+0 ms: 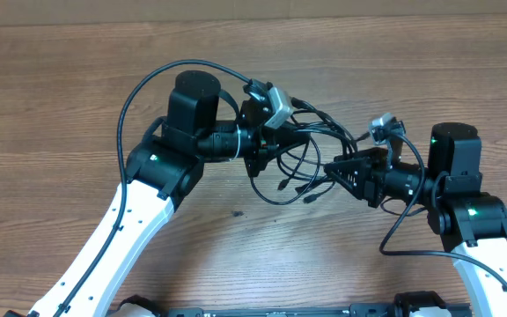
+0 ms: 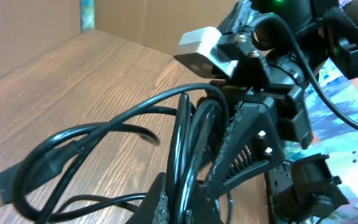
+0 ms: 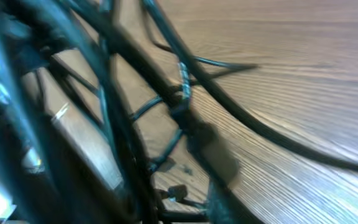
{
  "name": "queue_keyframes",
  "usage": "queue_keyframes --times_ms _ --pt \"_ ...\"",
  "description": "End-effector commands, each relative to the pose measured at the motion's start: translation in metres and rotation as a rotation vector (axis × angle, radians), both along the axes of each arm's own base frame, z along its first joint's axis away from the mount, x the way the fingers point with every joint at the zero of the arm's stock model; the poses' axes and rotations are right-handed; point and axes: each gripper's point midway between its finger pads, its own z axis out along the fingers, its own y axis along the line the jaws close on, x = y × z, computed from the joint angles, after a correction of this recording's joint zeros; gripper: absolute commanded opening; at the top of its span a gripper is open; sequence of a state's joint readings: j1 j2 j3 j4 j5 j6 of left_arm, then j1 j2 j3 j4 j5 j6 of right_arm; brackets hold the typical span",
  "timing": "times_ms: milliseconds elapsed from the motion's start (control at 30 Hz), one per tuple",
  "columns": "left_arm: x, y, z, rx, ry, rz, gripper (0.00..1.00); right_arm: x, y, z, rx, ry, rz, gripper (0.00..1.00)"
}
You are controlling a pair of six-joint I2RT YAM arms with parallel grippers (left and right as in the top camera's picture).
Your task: Untangle cables
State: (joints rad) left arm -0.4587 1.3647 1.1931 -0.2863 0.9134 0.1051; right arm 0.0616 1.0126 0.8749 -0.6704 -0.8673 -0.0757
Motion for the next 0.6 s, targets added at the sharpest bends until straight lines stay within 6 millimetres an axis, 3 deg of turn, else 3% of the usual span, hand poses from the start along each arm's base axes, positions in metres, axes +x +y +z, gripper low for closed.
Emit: queue_keyframes --times_ms 0,167,367,567 --pt "-0.009 -0.004 0.013 -0.037 0.029 -0.044 0.04 0.011 -0.013 -0.011 -0.094 -0.005 -0.093 0.46" --pt "-0.004 0.006 0.004 -0.014 0.075 -0.011 0.04 0.026 -0.043 -0.029 -0.178 0.092 -0.313 0.47" --pt "0.004 0.021 -0.004 0.004 0.131 0.034 0.04 0.03 -0.054 -0.03 -0.186 0.102 -0.366 0.5" --pt "-0.003 0.021 -0.001 -0.015 0.148 -0.008 0.04 0.036 -0.072 -0.032 -0.181 0.133 -0.458 0.54"
